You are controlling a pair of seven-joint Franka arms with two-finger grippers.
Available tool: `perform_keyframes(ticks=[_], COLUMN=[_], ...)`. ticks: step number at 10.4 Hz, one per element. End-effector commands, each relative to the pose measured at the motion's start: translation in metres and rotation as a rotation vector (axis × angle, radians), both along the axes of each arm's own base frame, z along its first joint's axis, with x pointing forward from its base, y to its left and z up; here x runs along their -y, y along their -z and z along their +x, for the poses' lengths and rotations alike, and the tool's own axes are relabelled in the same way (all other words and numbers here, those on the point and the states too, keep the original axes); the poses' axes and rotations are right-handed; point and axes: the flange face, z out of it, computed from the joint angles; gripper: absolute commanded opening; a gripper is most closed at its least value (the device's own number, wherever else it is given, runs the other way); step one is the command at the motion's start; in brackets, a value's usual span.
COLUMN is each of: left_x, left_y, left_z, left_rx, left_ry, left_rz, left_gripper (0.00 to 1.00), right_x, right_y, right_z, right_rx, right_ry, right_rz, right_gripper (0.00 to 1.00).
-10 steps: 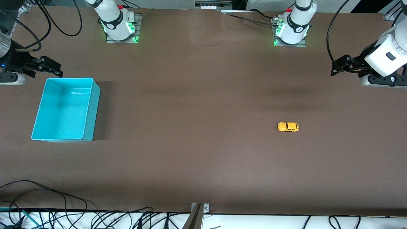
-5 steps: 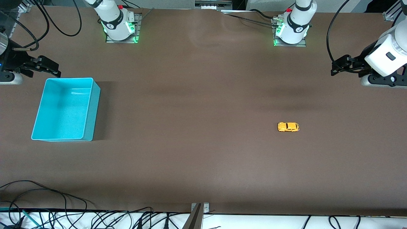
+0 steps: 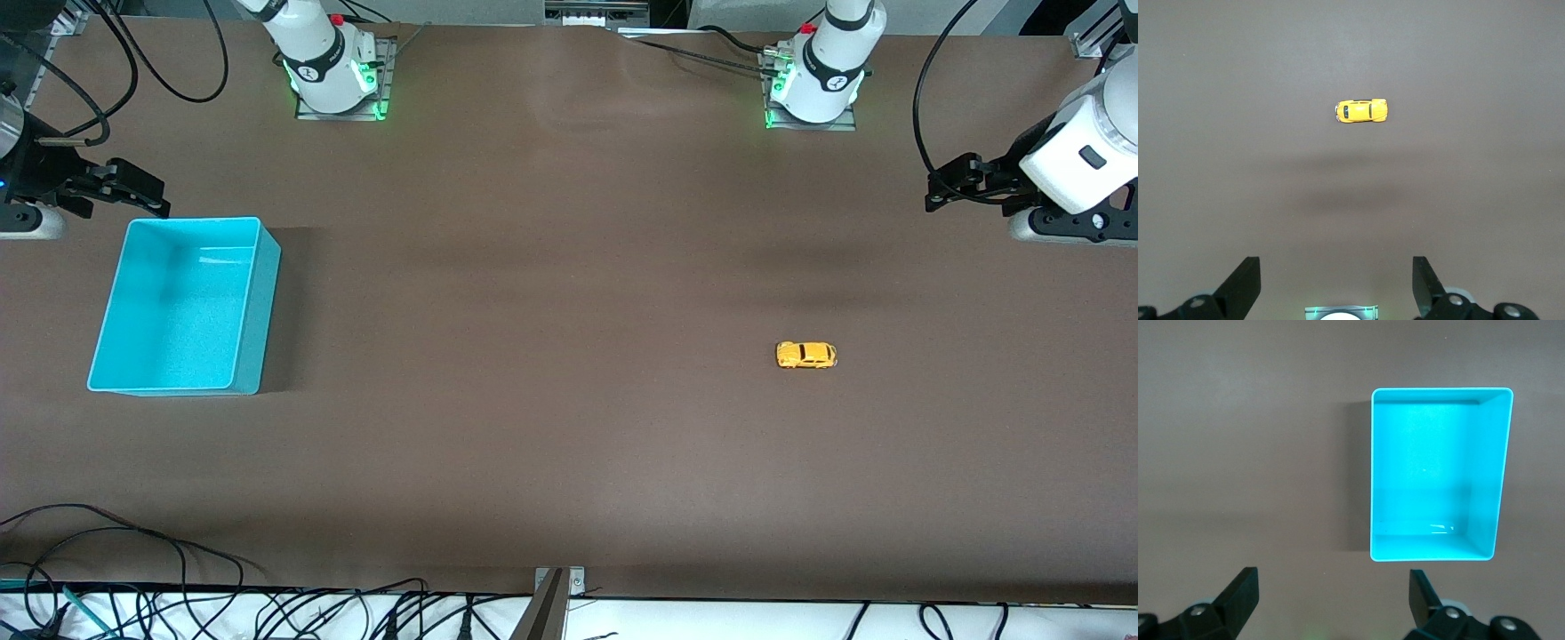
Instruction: Wind up and store yellow beetle car
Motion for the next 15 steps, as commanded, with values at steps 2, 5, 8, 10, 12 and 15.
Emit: perform_keyframes(ticks=[2, 5, 8, 10, 12, 15], left_x=[-0.0008, -0.0008, -0.0006, -0.0006, -0.0006, -0.0006], left_y=[-0.0062, -0.0062, -0.0062, -0.0062, -0.0062, -0.0062], left_z=[0.0031, 0.0031, 0.0031, 0.0031, 0.0031, 0.0031], left_rx=[0.001, 0.001, 0.001, 0.001, 0.001, 0.001], left_ry=[-0.010, -0.010, -0.010, -0.009, -0.009, -0.009], left_rz=[0.014, 0.014, 0.012, 0.012, 0.012, 0.012], left_gripper=[1.00, 1.00, 1.00, 1.00, 1.00, 1.00], right_x=[0.0020, 0.0020, -0.0014, 0.0062, -0.0013, 0.0040], right_y=[-0.0122, -0.0121, -0.0114, -0.0114, -0.0153, -0.0143], right_z=[-0.0002, -0.0004, -0.0005, 0.0002, -0.0016, 0.0001], right_rx=[0.012, 0.011, 0.010, 0.011, 0.017, 0.021], right_ry=[0.002, 0.005, 0.005, 0.004, -0.007, -0.003], right_rz=[-0.013, -0.013, -0.013, -0.012, -0.012, -0.015], right_gripper=[1.00, 1.00, 1.00, 1.00, 1.00, 1.00])
